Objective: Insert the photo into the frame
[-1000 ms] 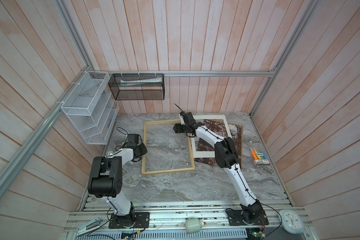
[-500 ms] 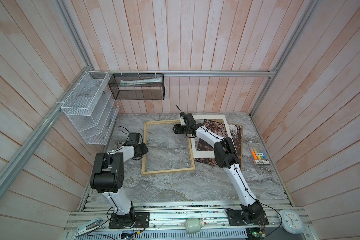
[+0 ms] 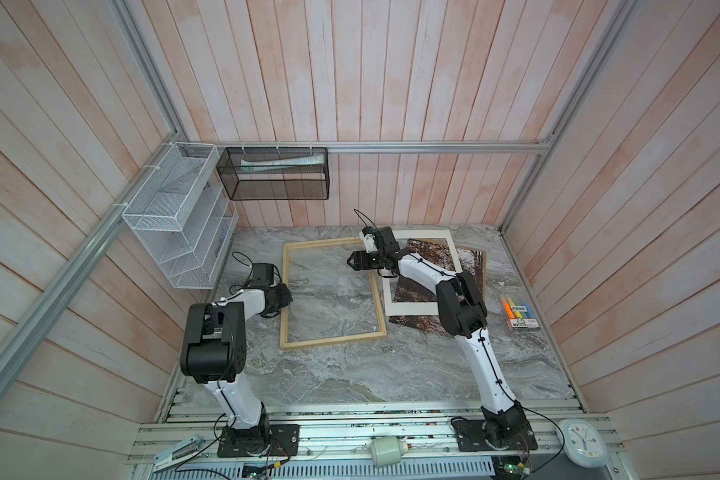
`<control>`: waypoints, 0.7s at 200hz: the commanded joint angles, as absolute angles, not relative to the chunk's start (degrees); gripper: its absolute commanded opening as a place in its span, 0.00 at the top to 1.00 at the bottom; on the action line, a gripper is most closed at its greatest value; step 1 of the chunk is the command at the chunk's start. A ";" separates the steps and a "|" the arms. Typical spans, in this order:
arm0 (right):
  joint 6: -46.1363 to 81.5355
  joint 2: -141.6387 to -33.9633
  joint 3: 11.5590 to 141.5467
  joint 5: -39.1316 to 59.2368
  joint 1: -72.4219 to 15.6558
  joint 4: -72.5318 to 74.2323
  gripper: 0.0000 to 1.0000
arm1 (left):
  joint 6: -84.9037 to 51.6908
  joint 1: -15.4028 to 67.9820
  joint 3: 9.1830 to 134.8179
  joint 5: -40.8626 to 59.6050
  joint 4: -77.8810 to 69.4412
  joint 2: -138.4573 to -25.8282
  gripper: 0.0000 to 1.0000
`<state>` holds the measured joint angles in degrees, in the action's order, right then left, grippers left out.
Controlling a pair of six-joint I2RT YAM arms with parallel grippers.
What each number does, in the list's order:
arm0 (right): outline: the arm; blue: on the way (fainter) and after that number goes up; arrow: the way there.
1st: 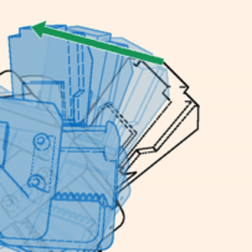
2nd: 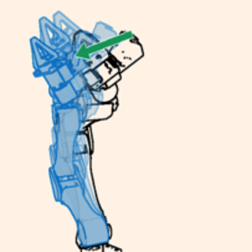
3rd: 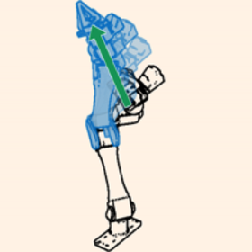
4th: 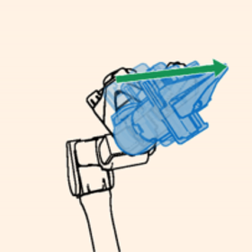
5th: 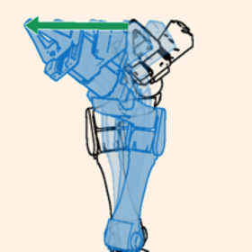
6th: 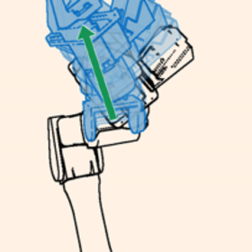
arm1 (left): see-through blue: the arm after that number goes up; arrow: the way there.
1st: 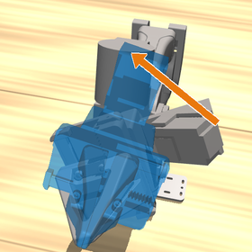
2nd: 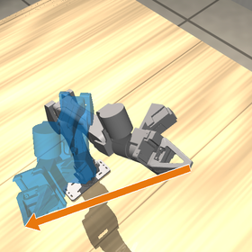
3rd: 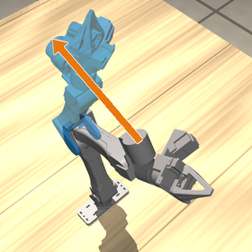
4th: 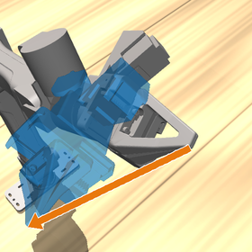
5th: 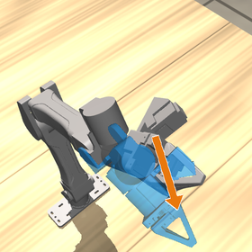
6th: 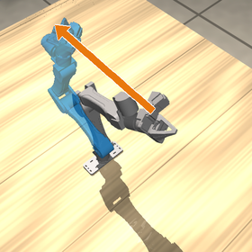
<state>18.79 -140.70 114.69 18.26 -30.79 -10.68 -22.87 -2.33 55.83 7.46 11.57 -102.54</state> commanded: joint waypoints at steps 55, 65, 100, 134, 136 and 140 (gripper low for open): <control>17.00 -119.30 91.11 13.12 -25.34 -4.58 0.23 | -22.49 -3.26 57.63 6.82 13.53 -100.53 0.68; 17.35 -116.87 87.82 11.85 -24.18 -4.49 0.23 | -22.44 -3.25 57.82 7.02 13.62 -99.96 0.67; 18.06 -109.10 77.51 7.48 -20.38 -6.00 0.23 | -22.63 -2.86 57.96 7.37 14.06 -97.72 0.64; 15.00 -105.83 74.27 4.62 -19.81 -12.68 0.23 | -23.01 -1.57 58.19 7.75 14.14 -96.43 0.63; 14.97 -105.78 74.27 4.42 -19.75 -12.97 0.23 | -23.09 -1.45 58.32 7.69 14.15 -96.40 0.63; 15.06 -105.66 73.91 3.46 -19.58 -13.98 0.23 | -23.20 -1.12 58.51 7.51 14.24 -96.41 0.63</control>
